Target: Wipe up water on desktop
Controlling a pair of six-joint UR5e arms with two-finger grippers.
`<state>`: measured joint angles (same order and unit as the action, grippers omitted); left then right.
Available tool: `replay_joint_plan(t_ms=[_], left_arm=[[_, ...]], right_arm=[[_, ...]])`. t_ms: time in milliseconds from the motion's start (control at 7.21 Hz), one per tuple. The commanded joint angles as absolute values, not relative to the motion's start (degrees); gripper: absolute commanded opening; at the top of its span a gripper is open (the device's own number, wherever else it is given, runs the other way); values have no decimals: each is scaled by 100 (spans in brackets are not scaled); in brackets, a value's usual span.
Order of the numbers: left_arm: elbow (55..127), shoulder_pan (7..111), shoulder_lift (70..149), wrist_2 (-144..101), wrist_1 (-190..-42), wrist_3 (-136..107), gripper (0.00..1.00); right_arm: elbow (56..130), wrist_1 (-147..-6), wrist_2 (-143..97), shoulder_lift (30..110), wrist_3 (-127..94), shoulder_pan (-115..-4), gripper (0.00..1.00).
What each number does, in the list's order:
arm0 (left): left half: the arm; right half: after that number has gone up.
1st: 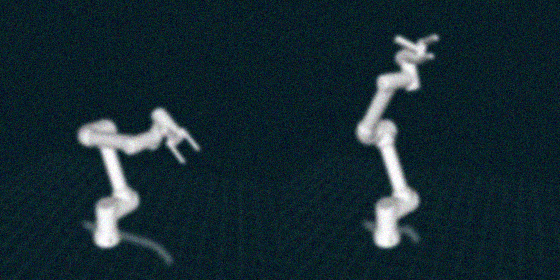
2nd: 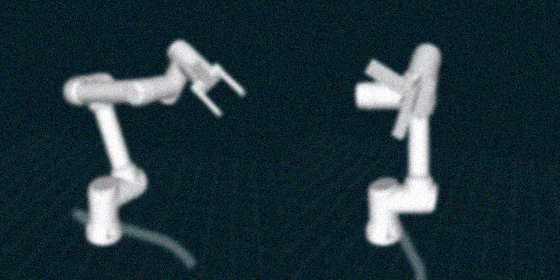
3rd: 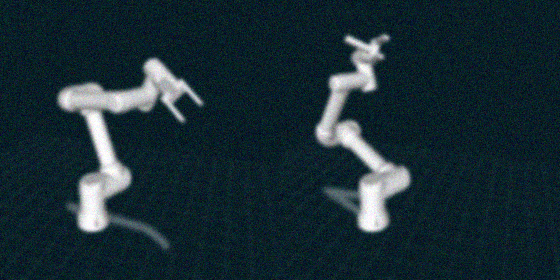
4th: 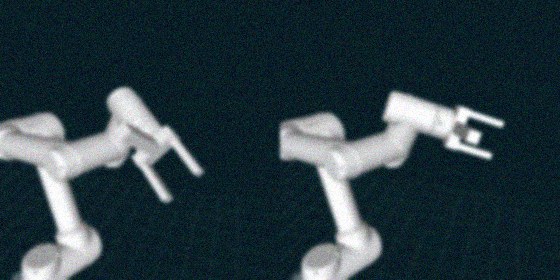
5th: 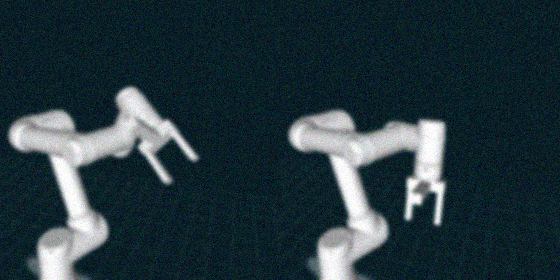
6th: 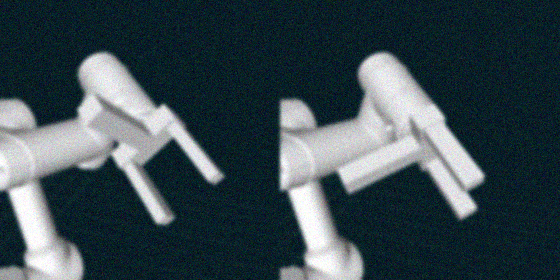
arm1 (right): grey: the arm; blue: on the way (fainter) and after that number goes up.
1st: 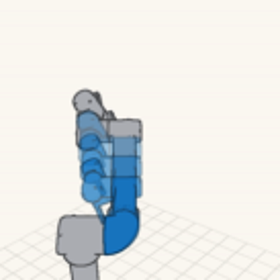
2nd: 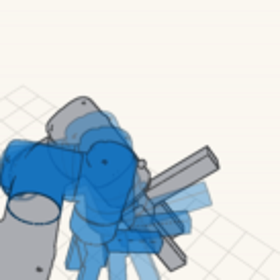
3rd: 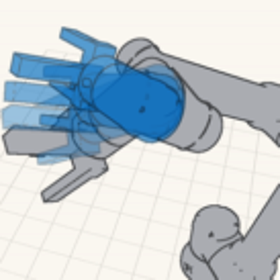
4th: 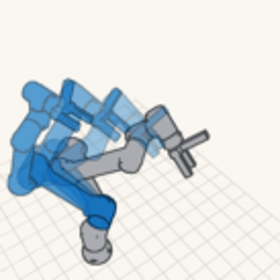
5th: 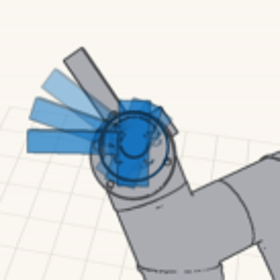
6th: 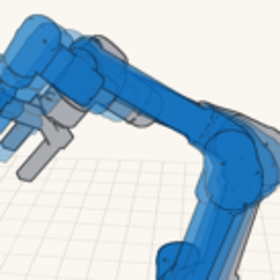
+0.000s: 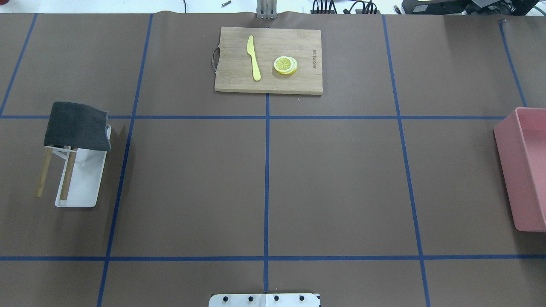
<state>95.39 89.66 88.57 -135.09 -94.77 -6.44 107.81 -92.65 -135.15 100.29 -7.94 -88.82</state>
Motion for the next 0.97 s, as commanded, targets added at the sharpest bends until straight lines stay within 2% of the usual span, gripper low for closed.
replay_joint_plan(t_ms=[0,277,416,693,832], left_arm=[[9606,8921,8990,-13526,-9466,-737,98],[9789,8782,9262,-13779,-9570,-1920,98],[9939,8328,9264,-13790,-9832,-2360,98],[9862,7378,9430,-13755,-11076,-4374,98],[9705,7235,9431,-13781,-11553,-4864,98]], right_arm=[[10715,-9194,-13483,10010,-791,-8851,100],[10740,-9185,-13508,10019,-791,-8850,100],[10775,-9193,-13544,10002,-808,-8851,100],[10784,-9211,-13640,9949,-888,-8833,100],[10758,-9237,-13580,9819,-888,-8737,100]])
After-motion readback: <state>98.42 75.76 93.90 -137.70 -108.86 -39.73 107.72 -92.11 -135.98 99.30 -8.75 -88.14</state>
